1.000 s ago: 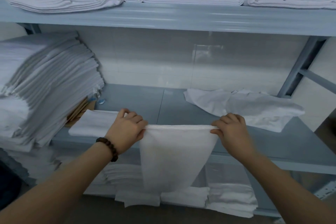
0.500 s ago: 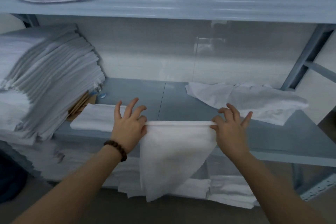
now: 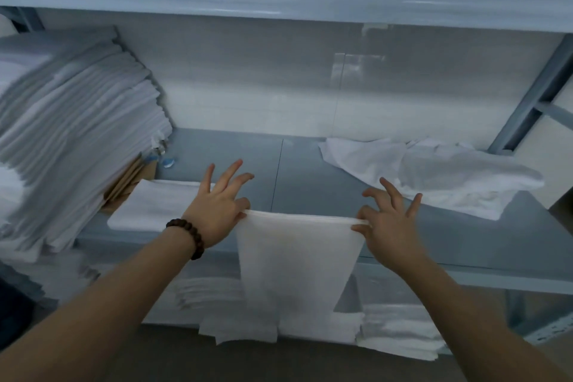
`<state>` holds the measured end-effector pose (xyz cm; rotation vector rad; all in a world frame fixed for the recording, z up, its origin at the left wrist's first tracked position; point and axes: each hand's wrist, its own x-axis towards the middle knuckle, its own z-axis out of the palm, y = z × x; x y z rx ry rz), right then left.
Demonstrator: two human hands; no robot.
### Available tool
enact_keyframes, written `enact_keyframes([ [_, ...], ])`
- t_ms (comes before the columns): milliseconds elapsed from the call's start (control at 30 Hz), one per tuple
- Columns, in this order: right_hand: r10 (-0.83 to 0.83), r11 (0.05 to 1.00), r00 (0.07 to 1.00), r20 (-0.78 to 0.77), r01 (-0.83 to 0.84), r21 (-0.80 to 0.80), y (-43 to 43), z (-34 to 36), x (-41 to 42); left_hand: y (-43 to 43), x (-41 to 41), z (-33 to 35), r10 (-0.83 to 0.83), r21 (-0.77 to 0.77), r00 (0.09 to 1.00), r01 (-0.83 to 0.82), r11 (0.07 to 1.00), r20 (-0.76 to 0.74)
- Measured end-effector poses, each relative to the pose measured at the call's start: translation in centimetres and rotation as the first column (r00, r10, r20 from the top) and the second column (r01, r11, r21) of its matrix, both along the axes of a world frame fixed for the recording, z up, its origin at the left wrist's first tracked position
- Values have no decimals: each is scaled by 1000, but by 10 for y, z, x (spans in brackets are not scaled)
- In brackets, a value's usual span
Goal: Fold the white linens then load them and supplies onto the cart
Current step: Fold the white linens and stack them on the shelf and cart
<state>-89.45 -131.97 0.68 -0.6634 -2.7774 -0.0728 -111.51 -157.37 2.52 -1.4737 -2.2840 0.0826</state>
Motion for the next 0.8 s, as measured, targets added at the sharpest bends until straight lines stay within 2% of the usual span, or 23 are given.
enact_keyframes([
  [200, -48, 999, 999, 7, 47, 15, 18, 7, -40, 32, -58, -1, 15, -40, 1000, -15, 999, -11],
  [400, -124, 991, 992, 35, 122, 55, 41, 5, -86, 69, -107, -14, 97, -166, 994, -106, 980, -58],
  [600, -166, 985, 976, 142, 158, 68, 79, -14, -132, 102, -141, -42, 172, -186, 984, -177, 966, -47],
  [800, -176, 983, 952, 249, 157, 93, 123, -66, -186, 142, -178, -95, 260, -274, 965, -262, 925, -45],
])
